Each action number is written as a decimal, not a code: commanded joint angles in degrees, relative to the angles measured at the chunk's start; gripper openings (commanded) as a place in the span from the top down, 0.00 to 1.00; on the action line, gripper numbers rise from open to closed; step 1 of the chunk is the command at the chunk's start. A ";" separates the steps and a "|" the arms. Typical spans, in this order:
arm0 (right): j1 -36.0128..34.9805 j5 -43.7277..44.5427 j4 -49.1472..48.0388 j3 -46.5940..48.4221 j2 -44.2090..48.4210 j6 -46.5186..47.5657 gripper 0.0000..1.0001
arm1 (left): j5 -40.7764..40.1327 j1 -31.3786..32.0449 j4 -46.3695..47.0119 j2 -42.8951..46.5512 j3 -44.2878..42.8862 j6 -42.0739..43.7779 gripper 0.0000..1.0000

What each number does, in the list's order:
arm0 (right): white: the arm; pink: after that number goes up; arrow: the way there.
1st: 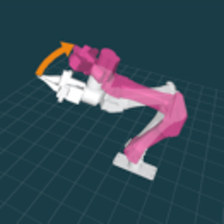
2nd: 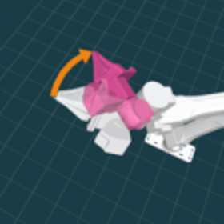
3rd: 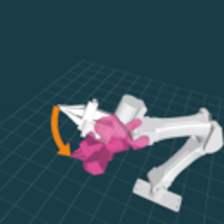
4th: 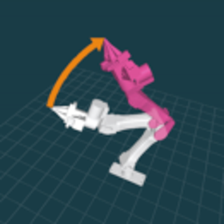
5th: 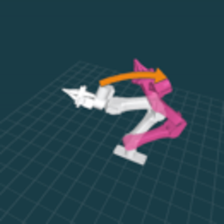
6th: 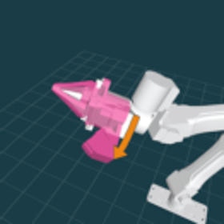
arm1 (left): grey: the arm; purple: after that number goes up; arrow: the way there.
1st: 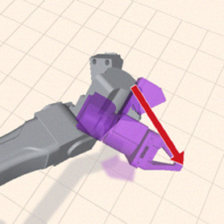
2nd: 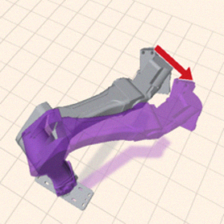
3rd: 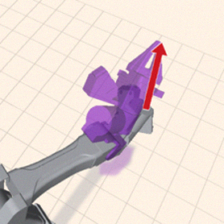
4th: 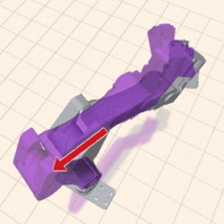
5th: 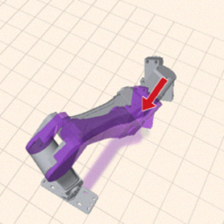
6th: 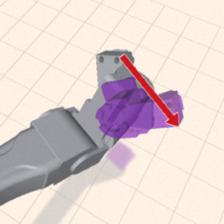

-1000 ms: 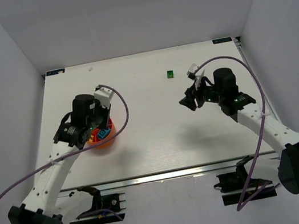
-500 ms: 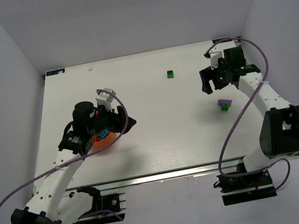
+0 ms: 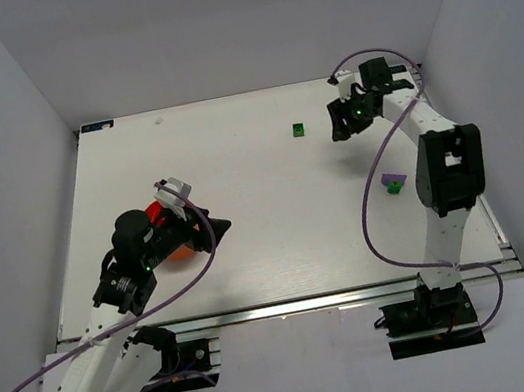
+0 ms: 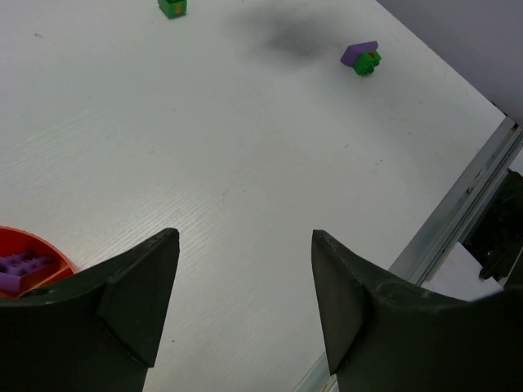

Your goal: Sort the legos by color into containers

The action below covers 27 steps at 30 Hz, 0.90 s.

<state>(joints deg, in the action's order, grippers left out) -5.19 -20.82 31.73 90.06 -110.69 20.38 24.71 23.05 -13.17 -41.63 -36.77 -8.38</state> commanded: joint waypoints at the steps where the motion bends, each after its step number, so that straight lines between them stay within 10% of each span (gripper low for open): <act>1: -2.10 -0.90 -0.53 10.64 -8.11 -7.97 0.41 | -1.77 -0.20 1.83 2.51 0.65 1.53 0.25; 7: -5.43 1.65 -9.45 16.37 -14.99 -19.93 0.11 | -3.09 -0.20 3.06 4.45 1.62 2.05 0.25; 27: -12.91 25.55 -18.62 26.39 -26.68 -35.76 0.15 | -5.29 -0.20 2.53 1.99 1.62 3.37 0.24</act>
<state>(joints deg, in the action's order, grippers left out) -17.72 -1.37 16.12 113.38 -136.42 -12.69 20.01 23.05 -11.14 -39.92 -35.18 -5.67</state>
